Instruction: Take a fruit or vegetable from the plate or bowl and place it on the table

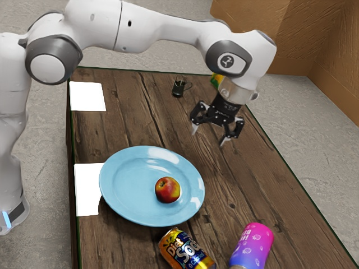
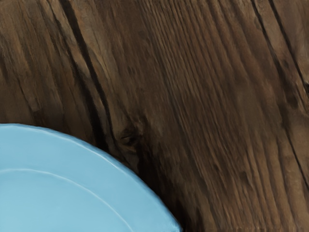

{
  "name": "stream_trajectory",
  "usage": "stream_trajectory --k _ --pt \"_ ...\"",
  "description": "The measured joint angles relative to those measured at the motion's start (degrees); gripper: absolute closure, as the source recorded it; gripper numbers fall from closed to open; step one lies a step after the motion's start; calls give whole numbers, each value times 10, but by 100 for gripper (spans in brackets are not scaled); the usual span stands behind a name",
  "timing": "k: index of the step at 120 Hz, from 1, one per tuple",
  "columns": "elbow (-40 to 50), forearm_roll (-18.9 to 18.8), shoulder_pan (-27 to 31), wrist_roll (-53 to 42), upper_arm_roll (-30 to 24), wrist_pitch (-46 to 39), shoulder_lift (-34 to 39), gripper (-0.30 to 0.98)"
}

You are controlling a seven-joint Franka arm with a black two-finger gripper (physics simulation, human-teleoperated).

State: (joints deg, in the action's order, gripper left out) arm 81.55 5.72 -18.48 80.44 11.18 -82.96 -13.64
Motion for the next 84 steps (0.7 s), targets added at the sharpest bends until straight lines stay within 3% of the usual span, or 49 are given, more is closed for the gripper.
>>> stream_trajectory --k 21,31,45,66,84 --pt "34 -64 -26 -176 -12 -50 7 0" --pt "48 -77 31 -251 -87 -66 25 0" --pt "203 -81 112 -341 -183 -126 108 2" --pt "295 -81 161 -438 -267 -215 163 0" --pt "345 -61 105 -493 -300 -260 201 0"
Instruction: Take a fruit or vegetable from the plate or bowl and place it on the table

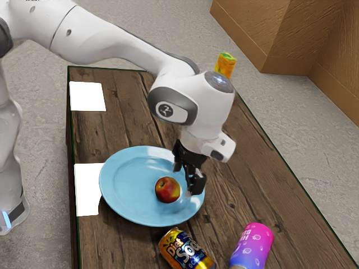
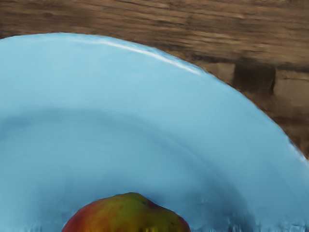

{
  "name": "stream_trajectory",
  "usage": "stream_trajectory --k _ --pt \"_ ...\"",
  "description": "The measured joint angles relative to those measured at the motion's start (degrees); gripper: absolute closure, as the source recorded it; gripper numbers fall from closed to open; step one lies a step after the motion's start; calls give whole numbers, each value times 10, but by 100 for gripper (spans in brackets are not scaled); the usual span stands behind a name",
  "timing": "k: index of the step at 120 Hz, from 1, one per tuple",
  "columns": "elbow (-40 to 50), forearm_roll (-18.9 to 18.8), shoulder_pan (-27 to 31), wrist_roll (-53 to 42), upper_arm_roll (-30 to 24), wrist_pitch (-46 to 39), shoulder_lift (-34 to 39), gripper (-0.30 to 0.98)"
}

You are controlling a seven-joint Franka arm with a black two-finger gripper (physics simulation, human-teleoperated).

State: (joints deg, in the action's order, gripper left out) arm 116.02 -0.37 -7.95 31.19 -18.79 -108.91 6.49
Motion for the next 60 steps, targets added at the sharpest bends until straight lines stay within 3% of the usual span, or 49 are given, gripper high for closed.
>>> stream_trajectory --k 60 --pt "80 13 29 -117 2 -37 47 0"
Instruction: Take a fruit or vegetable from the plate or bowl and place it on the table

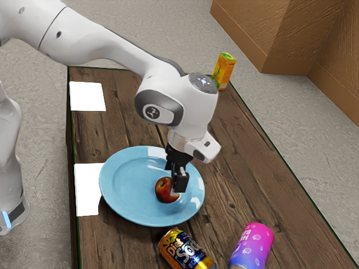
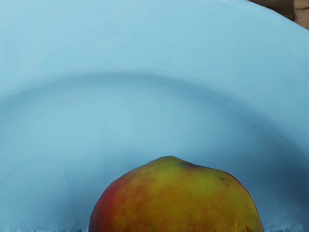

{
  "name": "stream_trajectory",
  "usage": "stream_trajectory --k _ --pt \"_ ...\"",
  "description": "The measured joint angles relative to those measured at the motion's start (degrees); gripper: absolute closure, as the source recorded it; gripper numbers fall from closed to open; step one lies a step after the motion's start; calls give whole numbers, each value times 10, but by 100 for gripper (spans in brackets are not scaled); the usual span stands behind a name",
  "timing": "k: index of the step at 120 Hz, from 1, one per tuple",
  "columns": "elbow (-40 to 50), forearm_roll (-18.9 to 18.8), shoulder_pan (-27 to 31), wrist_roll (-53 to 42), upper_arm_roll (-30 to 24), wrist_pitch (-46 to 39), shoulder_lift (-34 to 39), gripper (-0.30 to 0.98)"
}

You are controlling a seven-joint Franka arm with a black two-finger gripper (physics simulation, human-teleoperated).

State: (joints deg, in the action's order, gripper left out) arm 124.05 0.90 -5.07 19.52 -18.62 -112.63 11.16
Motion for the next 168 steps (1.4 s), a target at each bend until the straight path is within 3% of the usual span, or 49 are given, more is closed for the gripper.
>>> stream_trajectory --k 89,116,133,140,152,161,168 --pt "29 21 5 -55 1 -36 -32 1" --pt "34 31 12 -61 2 -40 -33 21" --pt "32 26 12 -59 12 -42 -29 25" --pt "23 1 12 -56 14 -43 -16 27" --pt "-12 -55 6 -53 94 -44 8 30" --pt "-43 -77 22 -54 192 -43 11 33" --pt "-56 -88 43 -56 233 -43 9 34"
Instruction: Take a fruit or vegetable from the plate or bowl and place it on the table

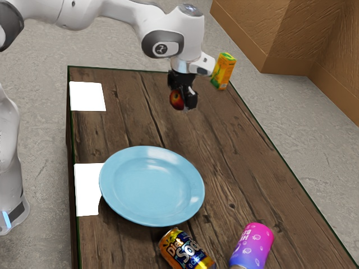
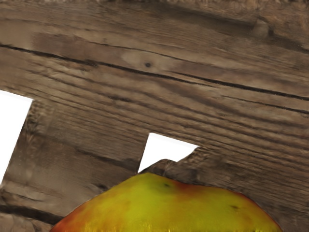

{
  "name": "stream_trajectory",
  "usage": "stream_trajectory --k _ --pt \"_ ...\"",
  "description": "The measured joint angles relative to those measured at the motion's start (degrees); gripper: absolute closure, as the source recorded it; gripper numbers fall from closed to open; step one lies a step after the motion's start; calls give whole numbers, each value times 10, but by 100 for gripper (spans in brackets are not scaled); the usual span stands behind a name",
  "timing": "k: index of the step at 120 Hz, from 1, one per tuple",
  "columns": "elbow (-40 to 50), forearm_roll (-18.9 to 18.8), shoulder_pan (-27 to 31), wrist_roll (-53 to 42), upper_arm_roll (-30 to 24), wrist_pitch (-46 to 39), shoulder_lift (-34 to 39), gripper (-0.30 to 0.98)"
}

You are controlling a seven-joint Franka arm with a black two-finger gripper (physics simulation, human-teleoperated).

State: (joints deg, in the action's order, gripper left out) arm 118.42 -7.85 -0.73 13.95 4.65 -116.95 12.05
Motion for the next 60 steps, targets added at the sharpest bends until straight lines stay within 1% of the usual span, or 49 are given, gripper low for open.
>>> stream_trajectory --k 13,19,27,41,44,49,53,60 --pt "-11 -9 19 -4 23 -1 -8 35" --pt "-12 -8 20 -6 25 -1 -10 23" --pt "-13 -7 21 -9 26 -1 -9 15" --pt "-23 -9 21 -14 28 -2 -9 6" --pt "-31 -8 24 -12 32 -16 -16 5" --pt "-40 4 30 11 34 -47 -21 4" --pt "-66 12 30 46 22 -57 -29 3" --pt "-223 24 31 144 -32 3 -74 2"
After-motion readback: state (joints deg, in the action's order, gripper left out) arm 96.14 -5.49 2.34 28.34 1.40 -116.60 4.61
